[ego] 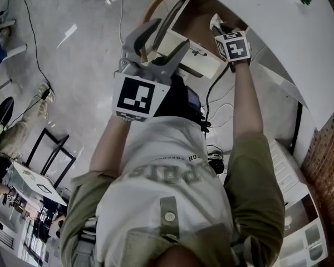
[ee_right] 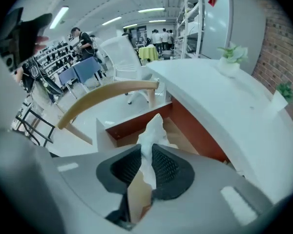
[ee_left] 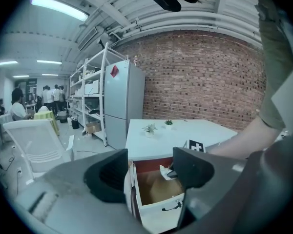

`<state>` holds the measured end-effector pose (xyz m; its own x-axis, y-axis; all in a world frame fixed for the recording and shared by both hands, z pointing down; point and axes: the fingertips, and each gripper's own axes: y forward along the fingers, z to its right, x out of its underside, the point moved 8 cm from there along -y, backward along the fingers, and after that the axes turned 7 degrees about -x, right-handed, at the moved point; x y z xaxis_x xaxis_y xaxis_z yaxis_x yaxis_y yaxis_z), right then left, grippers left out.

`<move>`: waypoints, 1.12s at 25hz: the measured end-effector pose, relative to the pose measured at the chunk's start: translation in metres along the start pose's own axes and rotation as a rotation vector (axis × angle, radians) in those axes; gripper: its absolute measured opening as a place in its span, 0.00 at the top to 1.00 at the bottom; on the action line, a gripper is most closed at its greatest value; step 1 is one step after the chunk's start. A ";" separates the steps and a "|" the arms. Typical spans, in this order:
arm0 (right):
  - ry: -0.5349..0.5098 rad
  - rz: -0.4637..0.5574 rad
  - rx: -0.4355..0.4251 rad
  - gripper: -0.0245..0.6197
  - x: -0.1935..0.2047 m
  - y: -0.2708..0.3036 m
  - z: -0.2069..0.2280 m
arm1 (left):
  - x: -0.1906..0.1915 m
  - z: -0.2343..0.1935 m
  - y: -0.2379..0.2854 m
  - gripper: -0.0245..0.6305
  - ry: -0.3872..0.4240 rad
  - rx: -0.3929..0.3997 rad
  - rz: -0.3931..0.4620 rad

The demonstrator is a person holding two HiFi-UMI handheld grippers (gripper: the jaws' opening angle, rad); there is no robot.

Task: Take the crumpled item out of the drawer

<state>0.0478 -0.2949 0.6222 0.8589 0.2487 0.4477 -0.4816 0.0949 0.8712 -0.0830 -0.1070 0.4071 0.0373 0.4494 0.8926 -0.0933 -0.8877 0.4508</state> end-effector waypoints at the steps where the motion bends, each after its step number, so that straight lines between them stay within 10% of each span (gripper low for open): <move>1: 0.014 0.023 0.003 0.85 0.000 -0.012 -0.004 | -0.006 0.001 -0.004 0.50 -0.001 -0.003 0.006; 14: 0.150 0.421 0.130 0.85 -0.017 -0.205 -0.067 | -0.079 0.021 -0.054 0.51 0.038 0.016 0.139; 28: 0.220 0.844 0.352 0.85 -0.008 -0.328 -0.137 | -0.111 0.027 -0.070 0.76 0.043 0.032 0.270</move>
<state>0.1749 -0.1956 0.3054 0.1800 0.2820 0.9424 -0.8190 -0.4877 0.3024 -0.0534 -0.0975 0.2763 -0.0265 0.1990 0.9796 -0.0622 -0.9784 0.1970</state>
